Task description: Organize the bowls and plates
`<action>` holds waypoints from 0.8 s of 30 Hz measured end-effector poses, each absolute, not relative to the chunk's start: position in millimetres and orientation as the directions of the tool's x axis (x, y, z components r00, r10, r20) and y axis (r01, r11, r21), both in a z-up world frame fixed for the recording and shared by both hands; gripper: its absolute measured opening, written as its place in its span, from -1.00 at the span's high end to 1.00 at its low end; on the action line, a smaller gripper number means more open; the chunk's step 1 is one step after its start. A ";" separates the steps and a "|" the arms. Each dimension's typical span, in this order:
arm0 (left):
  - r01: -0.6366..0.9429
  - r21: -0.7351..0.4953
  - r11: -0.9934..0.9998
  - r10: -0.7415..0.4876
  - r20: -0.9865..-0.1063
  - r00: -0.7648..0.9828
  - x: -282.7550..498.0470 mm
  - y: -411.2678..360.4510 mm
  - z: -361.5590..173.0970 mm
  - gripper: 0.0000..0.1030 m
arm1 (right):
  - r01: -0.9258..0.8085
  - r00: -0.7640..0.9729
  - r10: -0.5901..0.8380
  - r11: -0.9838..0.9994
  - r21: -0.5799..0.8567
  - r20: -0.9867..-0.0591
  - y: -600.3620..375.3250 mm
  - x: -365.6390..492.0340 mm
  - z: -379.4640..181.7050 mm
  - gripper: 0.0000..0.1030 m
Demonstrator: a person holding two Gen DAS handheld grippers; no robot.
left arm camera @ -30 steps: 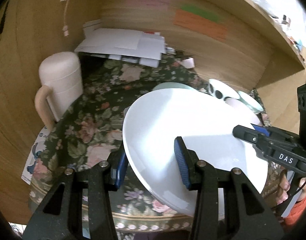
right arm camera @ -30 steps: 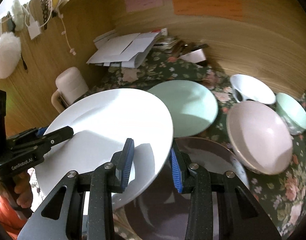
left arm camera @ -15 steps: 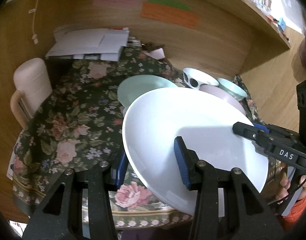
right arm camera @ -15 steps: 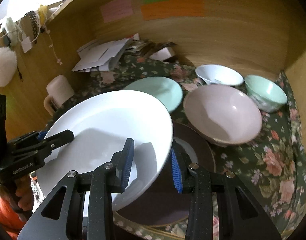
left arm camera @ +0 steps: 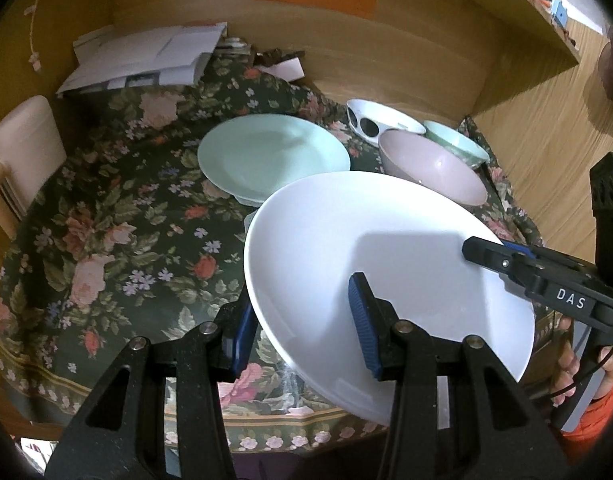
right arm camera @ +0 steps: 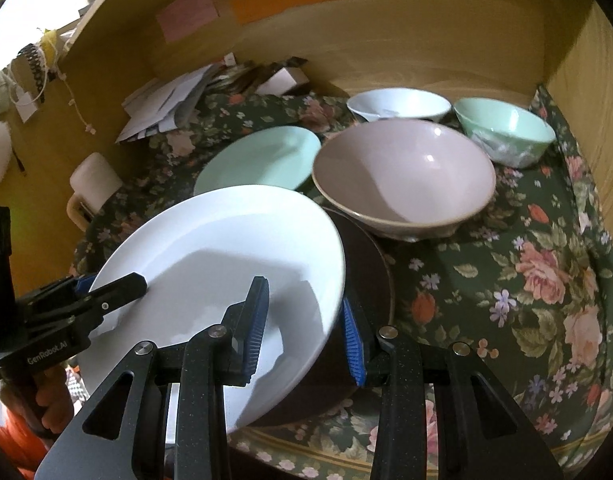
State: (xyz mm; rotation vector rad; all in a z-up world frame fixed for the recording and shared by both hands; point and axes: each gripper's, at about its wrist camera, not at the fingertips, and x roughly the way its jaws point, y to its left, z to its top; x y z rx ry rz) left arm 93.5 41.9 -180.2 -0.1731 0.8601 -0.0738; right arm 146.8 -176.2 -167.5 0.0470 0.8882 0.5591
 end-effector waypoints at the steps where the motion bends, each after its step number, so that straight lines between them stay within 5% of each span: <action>1: -0.005 -0.181 0.983 -0.135 -0.750 0.648 94.6 41.1 -181.8 0.14 | -0.439 0.495 0.479 0.858 0.268 -0.725 -177.7 147.7 -170.3 0.38; 24: -0.020 -0.179 0.984 -0.133 -0.799 0.587 119.3 37.3 -214.7 0.13 | -0.416 0.453 0.468 0.864 0.284 -0.759 -177.9 165.6 -200.7 0.38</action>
